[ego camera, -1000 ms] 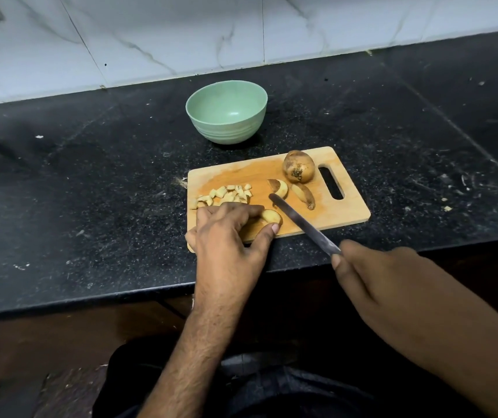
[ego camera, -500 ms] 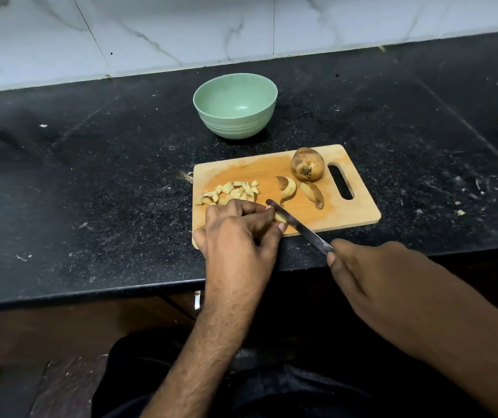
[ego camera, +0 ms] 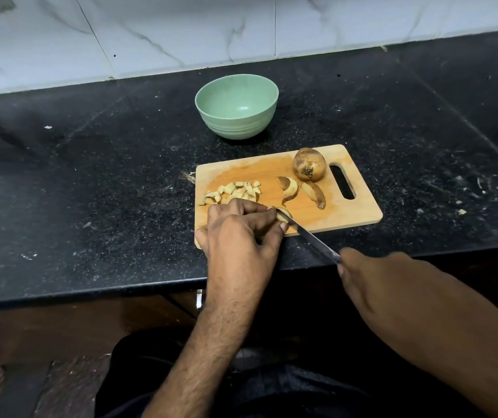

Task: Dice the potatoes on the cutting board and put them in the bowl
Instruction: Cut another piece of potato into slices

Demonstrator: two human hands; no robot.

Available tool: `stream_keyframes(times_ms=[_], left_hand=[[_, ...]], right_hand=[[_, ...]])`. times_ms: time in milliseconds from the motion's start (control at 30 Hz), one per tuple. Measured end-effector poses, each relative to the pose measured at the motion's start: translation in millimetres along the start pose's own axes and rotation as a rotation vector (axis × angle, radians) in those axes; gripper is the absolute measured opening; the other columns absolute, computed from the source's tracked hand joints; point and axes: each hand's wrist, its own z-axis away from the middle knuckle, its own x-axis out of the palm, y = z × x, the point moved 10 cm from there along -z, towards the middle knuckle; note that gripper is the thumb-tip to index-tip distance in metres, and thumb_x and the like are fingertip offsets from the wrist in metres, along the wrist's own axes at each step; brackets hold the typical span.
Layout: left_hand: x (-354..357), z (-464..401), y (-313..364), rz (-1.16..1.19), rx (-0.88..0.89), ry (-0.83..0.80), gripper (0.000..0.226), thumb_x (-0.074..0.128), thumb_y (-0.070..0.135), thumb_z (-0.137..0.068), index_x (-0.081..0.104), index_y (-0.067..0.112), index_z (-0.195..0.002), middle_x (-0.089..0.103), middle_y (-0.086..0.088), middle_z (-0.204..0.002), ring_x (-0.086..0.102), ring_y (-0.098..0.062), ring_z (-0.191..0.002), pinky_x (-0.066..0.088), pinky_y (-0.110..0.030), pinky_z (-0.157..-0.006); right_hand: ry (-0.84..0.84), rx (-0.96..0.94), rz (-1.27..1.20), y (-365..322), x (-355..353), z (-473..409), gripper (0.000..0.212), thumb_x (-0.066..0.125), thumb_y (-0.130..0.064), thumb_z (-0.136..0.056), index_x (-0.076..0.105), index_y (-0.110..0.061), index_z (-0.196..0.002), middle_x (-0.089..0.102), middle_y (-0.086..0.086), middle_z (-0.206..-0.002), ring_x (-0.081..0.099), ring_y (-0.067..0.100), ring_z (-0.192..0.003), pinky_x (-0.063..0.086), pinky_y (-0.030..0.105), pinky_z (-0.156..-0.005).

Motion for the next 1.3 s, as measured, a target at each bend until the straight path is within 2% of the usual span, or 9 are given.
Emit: stream_keyframes(times_ms=[233, 367, 500, 567, 700, 800, 900, 1100, 1300], left_hand=[[1, 0, -1, -0.017, 0.001, -0.004, 0.026, 0.077, 0.043, -0.083, 0.078, 0.033, -0.107, 0.062, 0.021, -0.104, 0.039, -0.006, -0.105, 0.021, -0.033, -0.083], [0, 0, -1, -0.015, 0.019, -0.003, 0.028, 0.076, 0.047, -0.082, 0.077, 0.033, -0.107, 0.063, 0.021, -0.103, 0.040, -0.007, -0.105, 0.019, -0.032, -0.080], [-4, -1, 2, 0.002, 0.081, 0.001, 0.030, 0.076, 0.047, -0.081, 0.075, 0.035, -0.109, 0.062, 0.021, -0.104, 0.043, -0.008, -0.106, 0.020, -0.029, -0.080], [-7, -4, 5, -0.004, 0.140, -0.010, 0.028, 0.076, 0.041, -0.083, 0.074, 0.035, -0.111, 0.061, 0.022, -0.108, 0.045, -0.009, -0.107, 0.021, -0.025, -0.078], [0, -11, 27, -0.189, 0.393, -0.117, 0.026, 0.071, 0.028, -0.090, 0.072, 0.038, -0.113, 0.062, 0.021, -0.113, 0.046, -0.010, -0.105, 0.018, -0.032, -0.076], [12, -15, 40, -0.278, 0.564, -0.237, 0.022, 0.067, 0.028, -0.093, 0.072, 0.039, -0.112, 0.064, 0.021, -0.114, 0.048, -0.012, -0.105, 0.022, -0.035, -0.078], [16, -22, 43, -0.281, 0.644, -0.301, 0.018, 0.070, 0.033, -0.091, 0.074, 0.038, -0.107, 0.065, 0.020, -0.107, 0.048, -0.012, -0.102, 0.022, -0.035, -0.080], [18, -31, 40, -0.256, 0.509, -0.284, 0.019, 0.068, 0.045, -0.089, 0.071, 0.034, -0.105, 0.060, 0.017, -0.095, 0.044, -0.012, -0.099, 0.026, -0.039, -0.086], [14, -17, 27, -0.248, 0.177, -0.076, 0.021, 0.062, 0.049, -0.089, 0.067, 0.033, -0.102, 0.056, 0.014, -0.097, 0.039, -0.013, -0.101, 0.019, -0.034, -0.082]], right_hand=[[-0.109, 0.031, 0.008, 22, 2, 24, 0.031, 0.014, -0.057, -0.099, 0.033, -0.036, -0.087, 0.055, -0.002, -0.074, 0.058, 0.013, -0.063, 0.054, 0.029, -0.067], [-0.057, 0.039, -0.020, 25, -2, 25, 0.033, 0.014, -0.060, -0.096, 0.035, -0.035, -0.089, 0.056, -0.003, -0.073, 0.059, 0.012, -0.064, 0.055, 0.033, -0.069], [0.034, 0.050, -0.116, 27, -10, 25, 0.036, 0.017, -0.063, -0.092, 0.039, -0.036, -0.086, 0.056, -0.002, -0.065, 0.057, 0.010, -0.056, 0.051, 0.028, -0.060], [0.082, 0.053, -0.178, 27, -13, 23, 0.035, 0.019, -0.063, -0.091, 0.040, -0.035, -0.085, 0.055, 0.000, -0.063, 0.054, 0.011, -0.054, 0.049, 0.031, -0.057], [0.108, 0.059, -0.210, 27, -9, 19, 0.040, 0.019, -0.062, -0.092, 0.042, -0.030, -0.082, 0.056, 0.000, -0.064, 0.055, 0.012, -0.055, 0.051, 0.033, -0.058], [0.118, 0.057, -0.208, 27, -9, 18, 0.039, 0.023, -0.058, -0.097, 0.043, -0.029, -0.081, 0.057, 0.000, -0.065, 0.056, 0.010, -0.055, 0.048, 0.029, -0.055], [0.130, 0.049, -0.213, 26, -10, 18, 0.039, 0.024, -0.058, -0.098, 0.043, -0.029, -0.081, 0.057, -0.001, -0.065, 0.056, 0.009, -0.054, 0.047, 0.028, -0.054], [0.134, 0.058, -0.233, 27, -7, 17, 0.039, 0.023, -0.059, -0.097, 0.043, -0.029, -0.081, 0.058, -0.002, -0.067, 0.057, 0.009, -0.057, 0.049, 0.029, -0.058], [0.155, 0.048, -0.253, 16, -13, 16, 0.037, 0.025, -0.054, -0.100, 0.044, -0.028, -0.082, 0.057, -0.002, -0.064, 0.056, 0.008, -0.053, 0.041, 0.021, -0.050]])
